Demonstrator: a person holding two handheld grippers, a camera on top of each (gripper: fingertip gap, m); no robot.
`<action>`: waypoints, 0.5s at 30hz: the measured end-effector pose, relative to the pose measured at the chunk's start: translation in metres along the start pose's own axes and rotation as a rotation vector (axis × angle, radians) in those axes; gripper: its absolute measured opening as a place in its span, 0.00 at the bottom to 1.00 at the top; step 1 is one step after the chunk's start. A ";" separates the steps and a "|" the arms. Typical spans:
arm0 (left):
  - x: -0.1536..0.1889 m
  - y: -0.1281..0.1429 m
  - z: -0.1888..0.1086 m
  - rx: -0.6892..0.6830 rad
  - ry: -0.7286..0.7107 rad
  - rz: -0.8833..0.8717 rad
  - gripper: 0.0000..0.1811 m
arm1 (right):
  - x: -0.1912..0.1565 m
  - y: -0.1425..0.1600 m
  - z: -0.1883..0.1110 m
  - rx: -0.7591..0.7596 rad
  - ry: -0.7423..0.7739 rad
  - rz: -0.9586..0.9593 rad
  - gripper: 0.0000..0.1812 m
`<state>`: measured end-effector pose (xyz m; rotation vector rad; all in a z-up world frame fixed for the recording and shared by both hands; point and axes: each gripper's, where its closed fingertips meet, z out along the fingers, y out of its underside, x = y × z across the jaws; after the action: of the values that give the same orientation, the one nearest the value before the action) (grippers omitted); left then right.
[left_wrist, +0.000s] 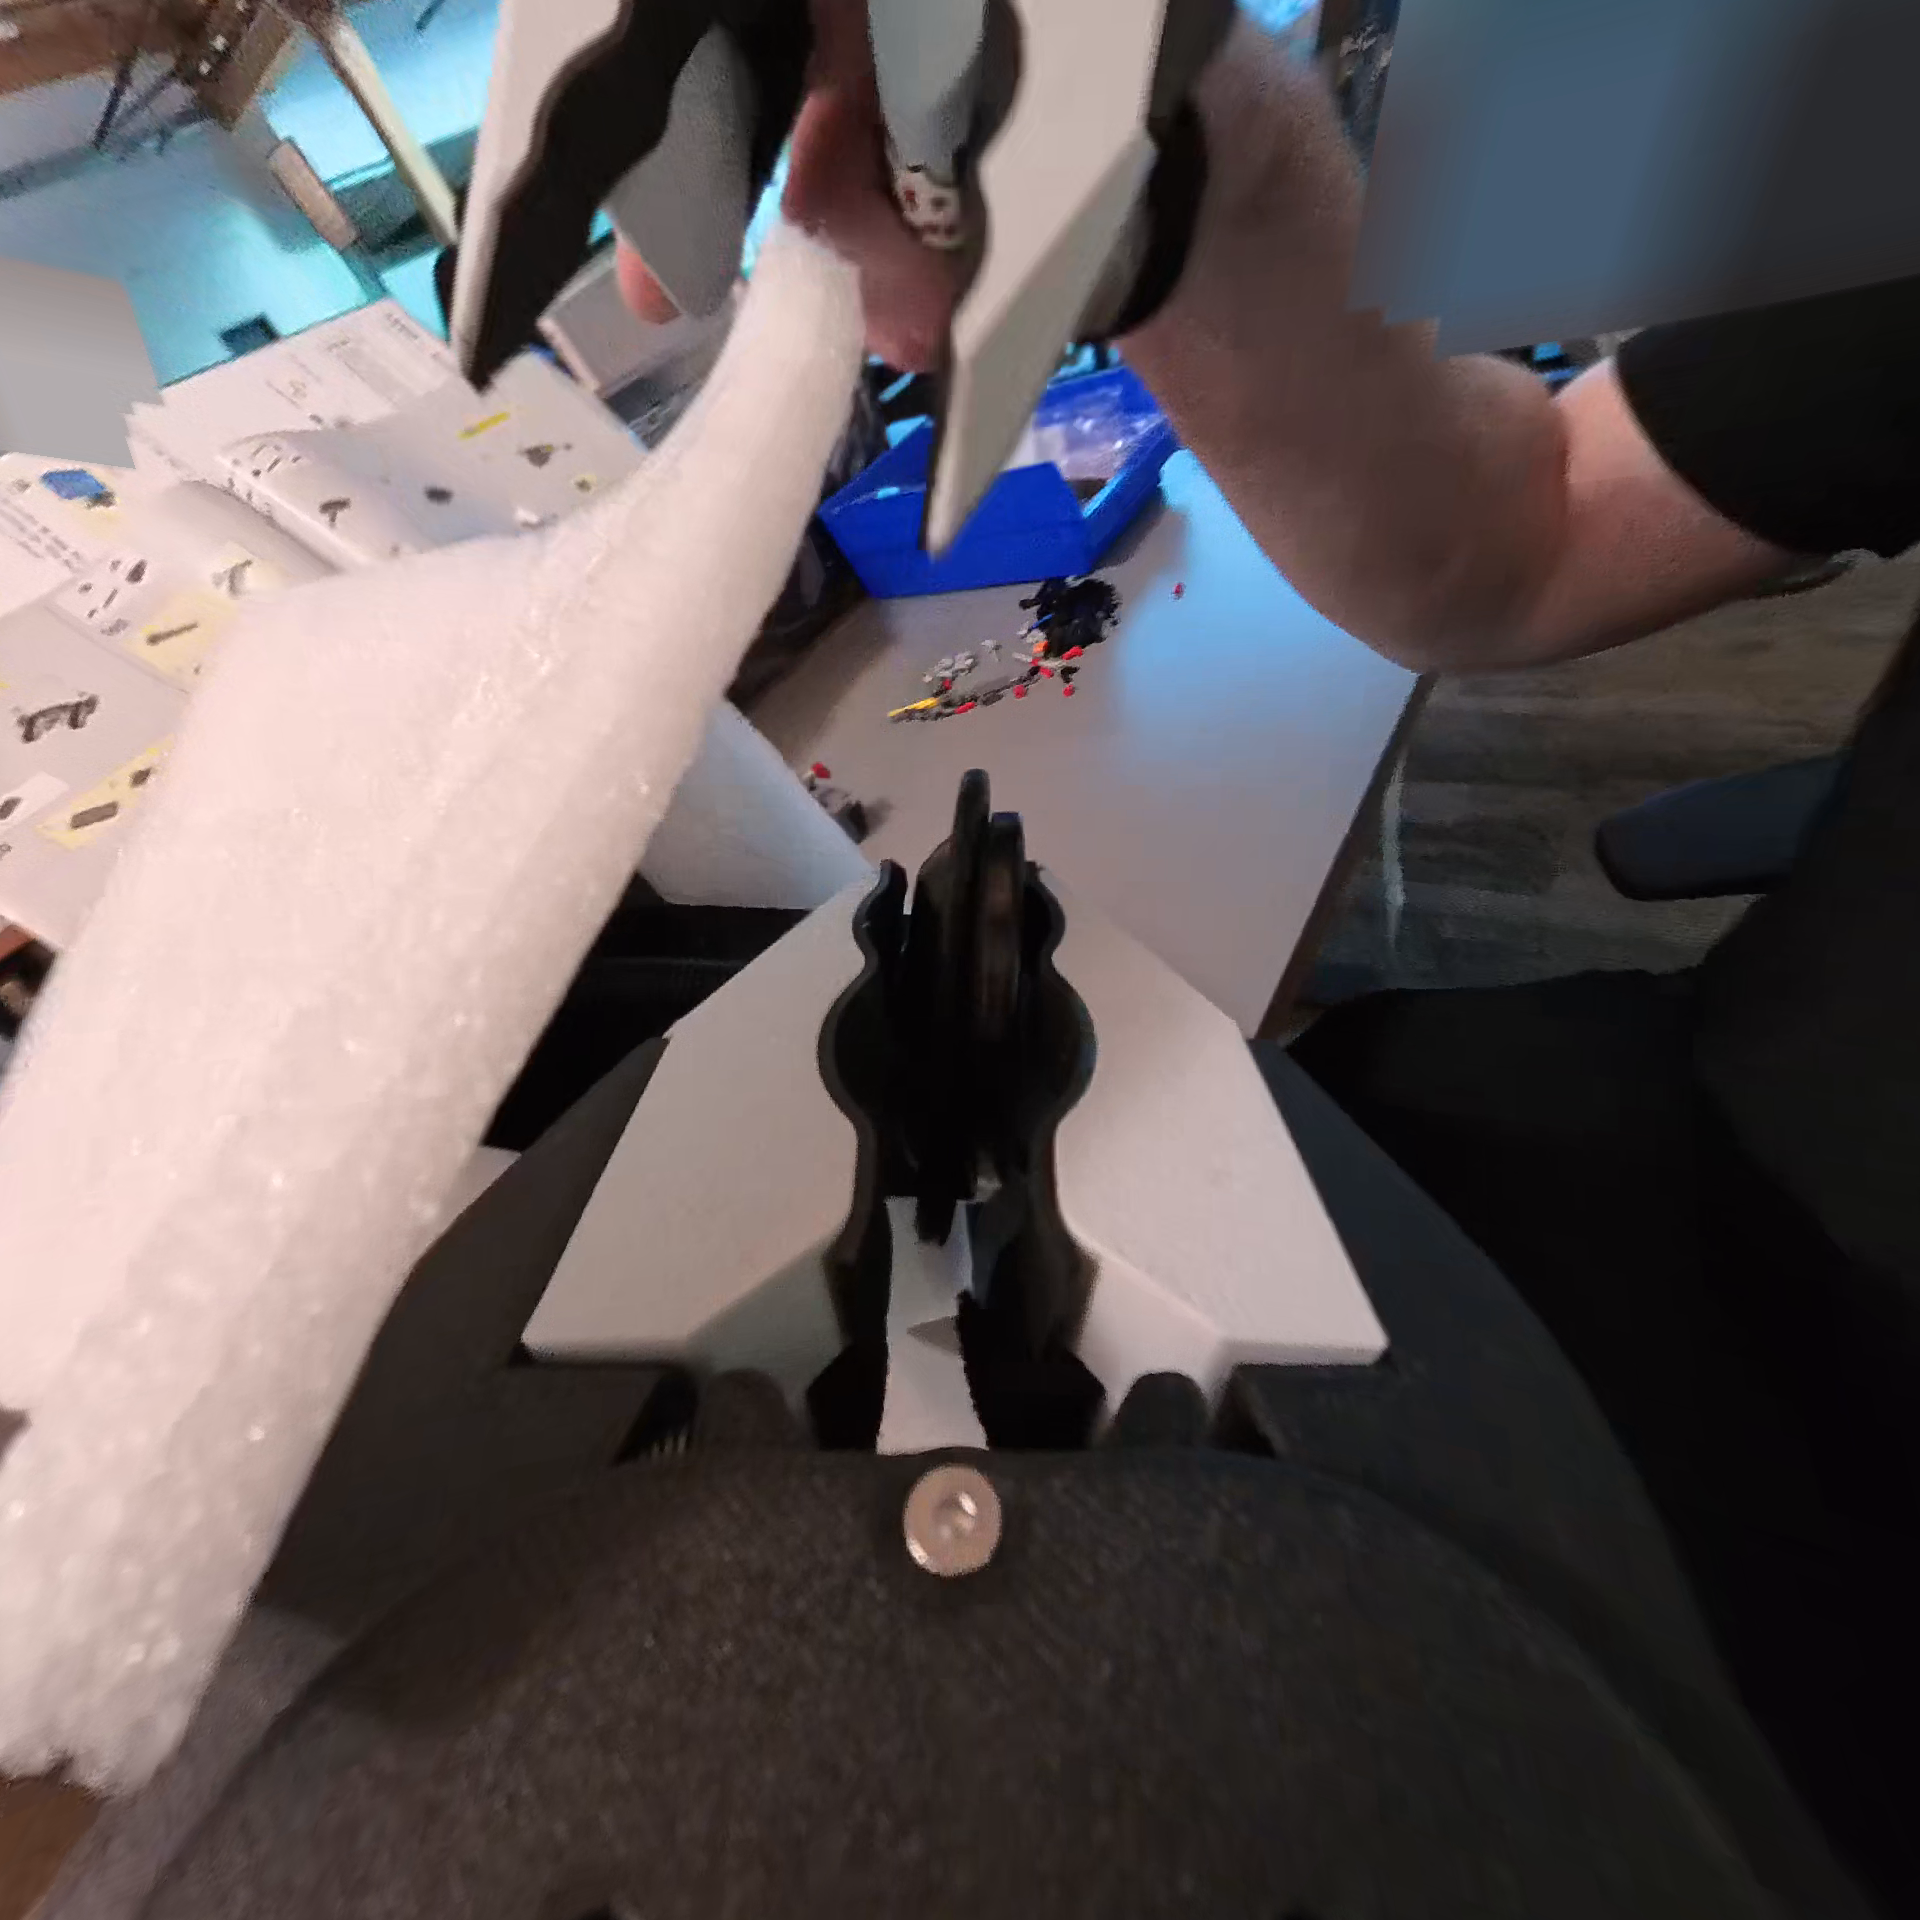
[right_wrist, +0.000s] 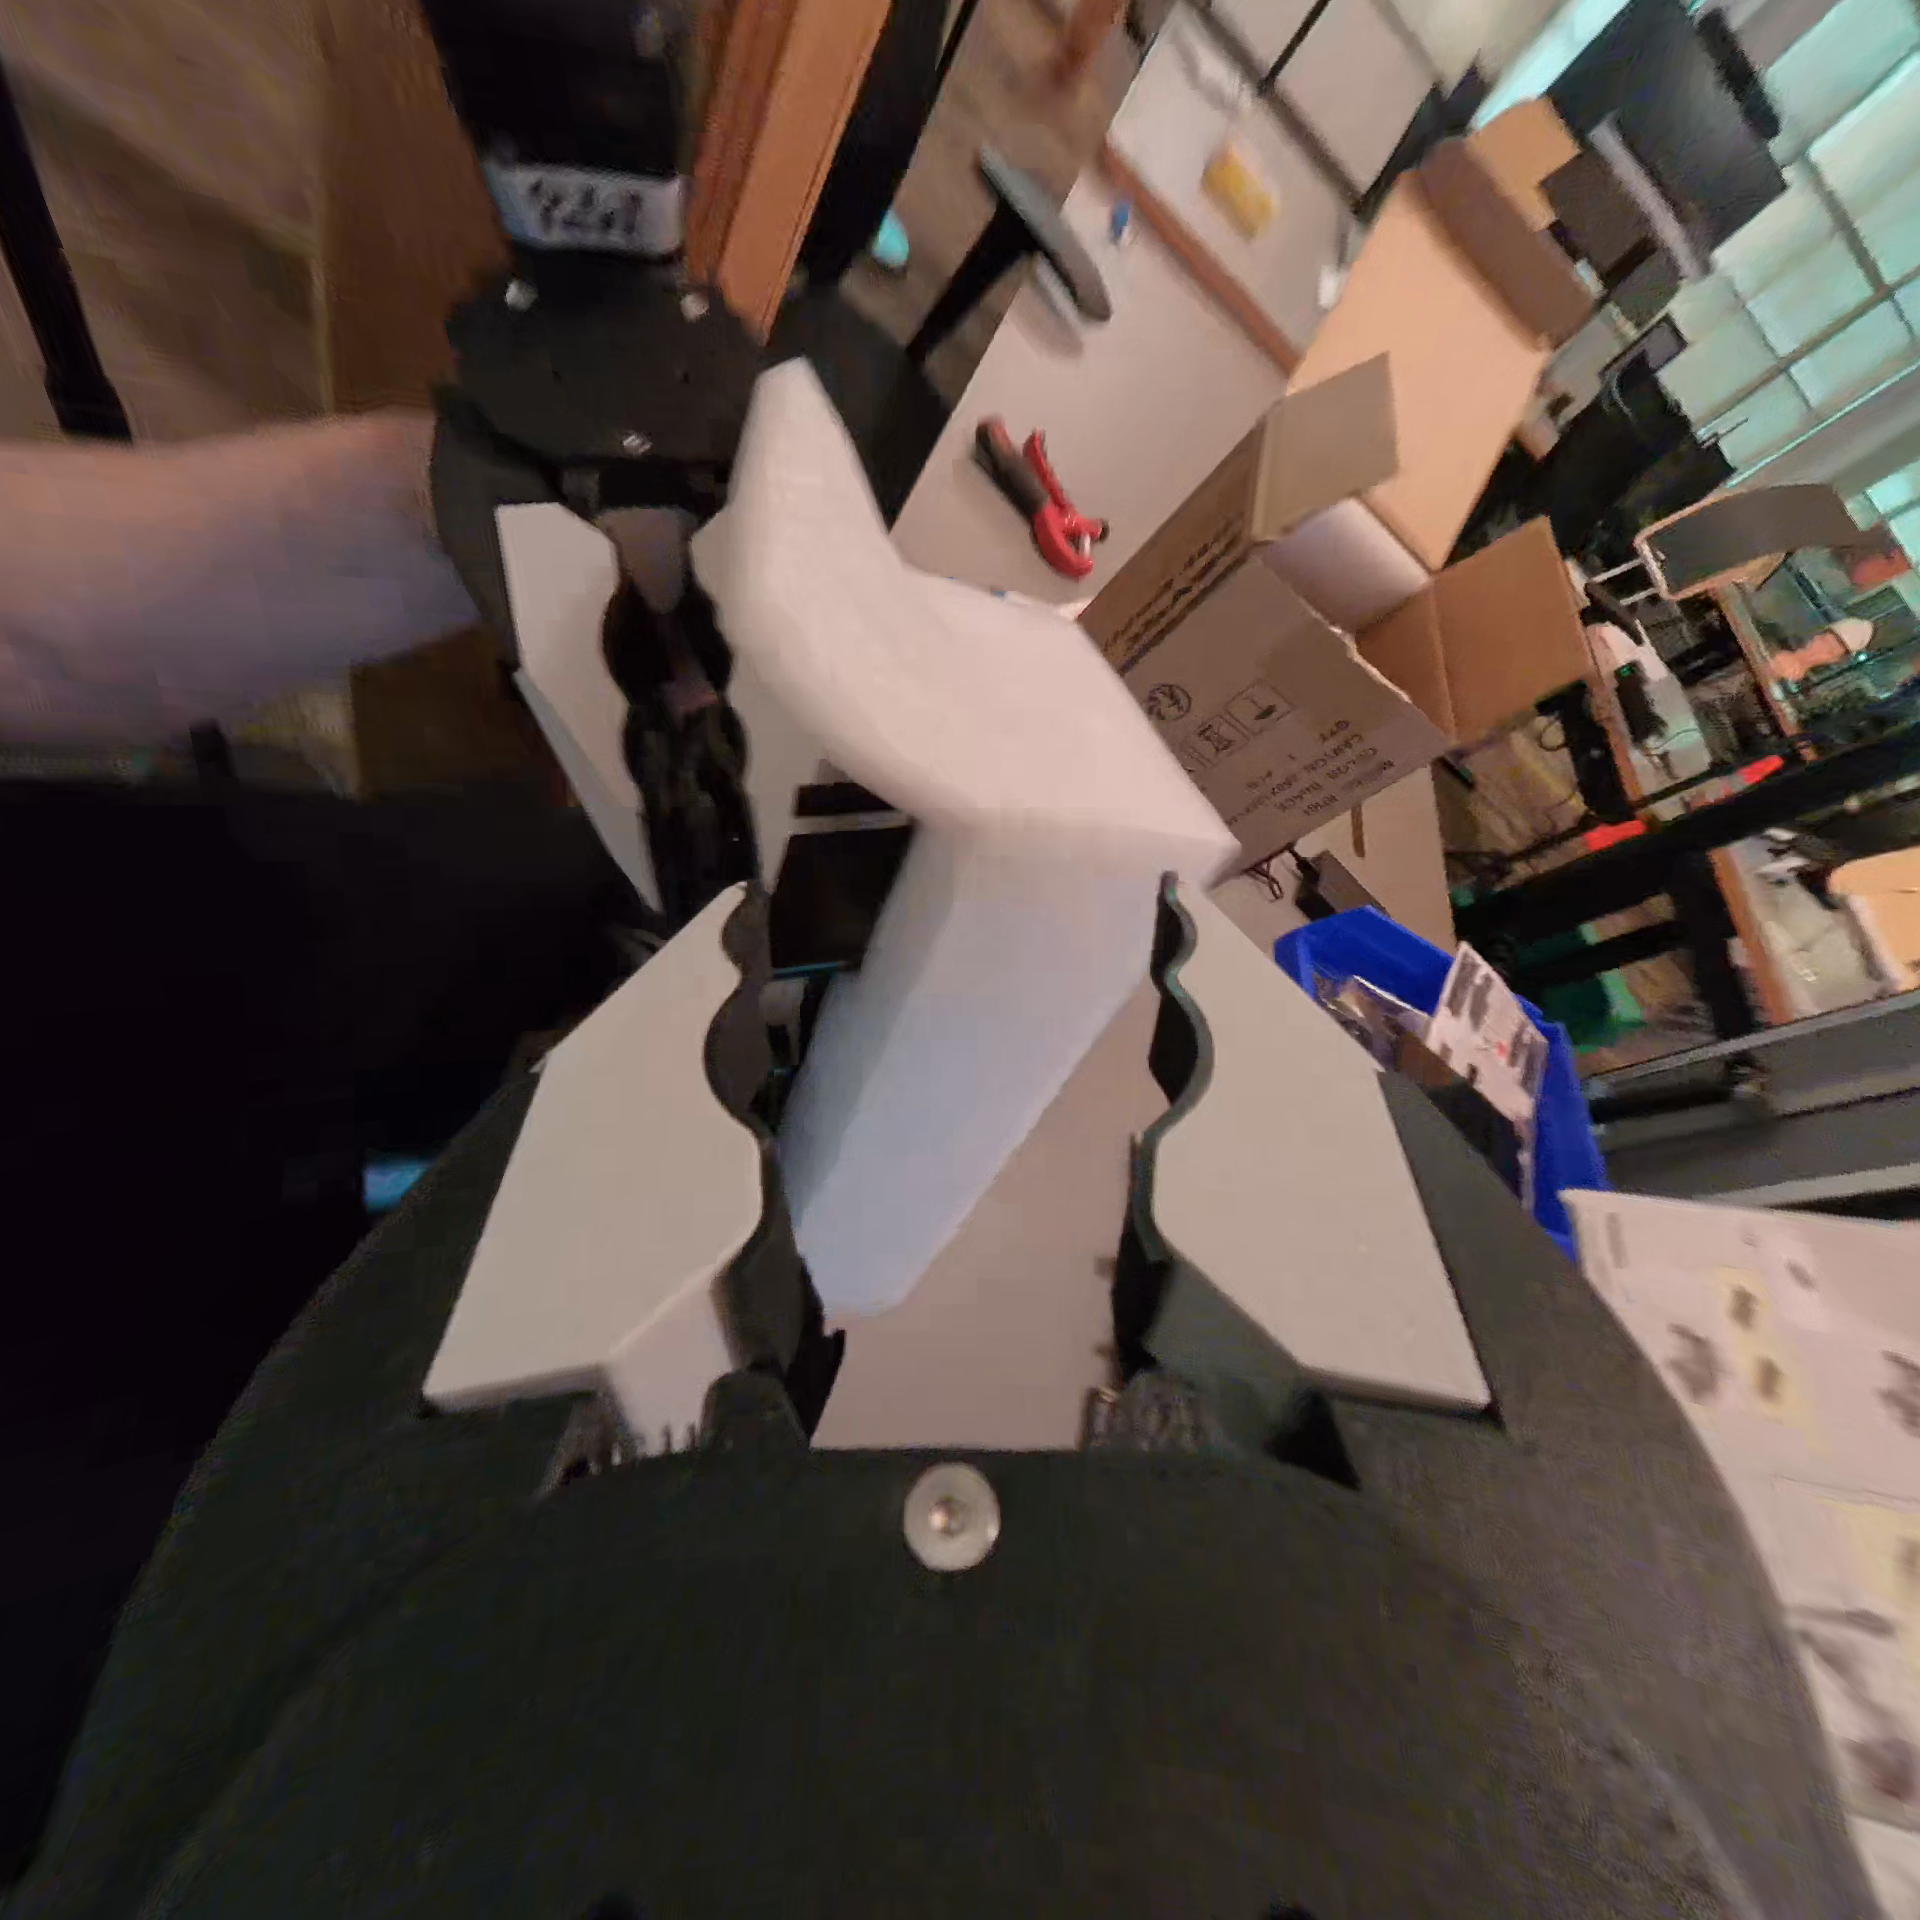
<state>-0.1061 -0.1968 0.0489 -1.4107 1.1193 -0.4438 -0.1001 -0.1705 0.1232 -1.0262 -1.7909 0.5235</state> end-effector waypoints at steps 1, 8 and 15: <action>0.004 0.001 -0.003 0.016 0.021 0.008 0.11 | 0.006 0.006 -0.005 0.046 0.002 0.061 0.44; 0.031 0.008 -0.013 0.061 0.113 0.092 0.10 | -0.019 0.059 0.049 0.123 -0.225 0.333 0.76; 0.044 0.008 -0.011 0.106 0.186 0.173 0.10 | -0.043 0.050 0.066 0.215 -0.269 0.278 0.41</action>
<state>-0.0978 -0.2373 0.0286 -1.1872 1.3372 -0.5098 -0.1306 -0.1726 0.0351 -1.0988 -1.7827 1.0448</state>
